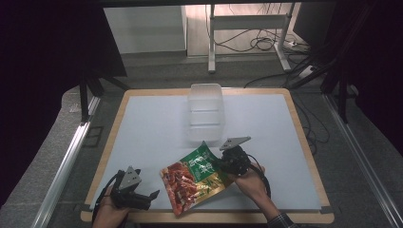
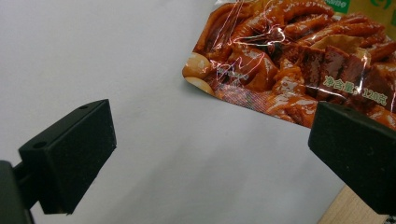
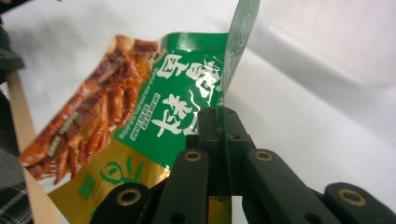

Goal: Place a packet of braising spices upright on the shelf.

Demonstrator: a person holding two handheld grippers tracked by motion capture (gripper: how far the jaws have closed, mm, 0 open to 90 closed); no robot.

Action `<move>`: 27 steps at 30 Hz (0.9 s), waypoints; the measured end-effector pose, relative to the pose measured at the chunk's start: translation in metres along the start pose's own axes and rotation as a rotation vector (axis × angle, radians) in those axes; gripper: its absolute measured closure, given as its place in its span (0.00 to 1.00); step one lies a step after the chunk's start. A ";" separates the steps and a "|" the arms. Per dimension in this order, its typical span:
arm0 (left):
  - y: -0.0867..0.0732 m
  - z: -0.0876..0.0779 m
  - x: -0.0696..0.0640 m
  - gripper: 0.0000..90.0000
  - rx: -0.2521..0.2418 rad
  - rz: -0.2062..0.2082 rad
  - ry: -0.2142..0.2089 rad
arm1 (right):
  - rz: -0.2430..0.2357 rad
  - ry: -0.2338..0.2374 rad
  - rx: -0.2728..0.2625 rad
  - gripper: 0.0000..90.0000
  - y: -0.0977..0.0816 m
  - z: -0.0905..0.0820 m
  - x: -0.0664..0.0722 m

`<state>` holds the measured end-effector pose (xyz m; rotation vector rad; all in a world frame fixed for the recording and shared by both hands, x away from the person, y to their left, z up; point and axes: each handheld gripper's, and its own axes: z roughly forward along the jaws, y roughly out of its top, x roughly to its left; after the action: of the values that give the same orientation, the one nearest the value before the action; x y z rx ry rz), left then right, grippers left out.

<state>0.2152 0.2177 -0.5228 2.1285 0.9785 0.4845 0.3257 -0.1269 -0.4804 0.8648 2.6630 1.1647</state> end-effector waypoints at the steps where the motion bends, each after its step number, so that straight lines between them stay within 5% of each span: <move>1: 0.000 0.000 0.000 0.01 -0.001 -0.002 0.000 | -0.006 0.002 -0.004 0.99 0.003 -0.002 0.001; 27: 0.000 -0.001 0.002 0.01 -0.008 -0.012 0.000 | -0.100 0.050 -0.138 0.99 0.084 -0.062 0.017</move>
<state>0.2156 0.2195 -0.5225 2.1139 0.9873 0.4812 0.3306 -0.1118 -0.3753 0.6818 2.5933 1.3433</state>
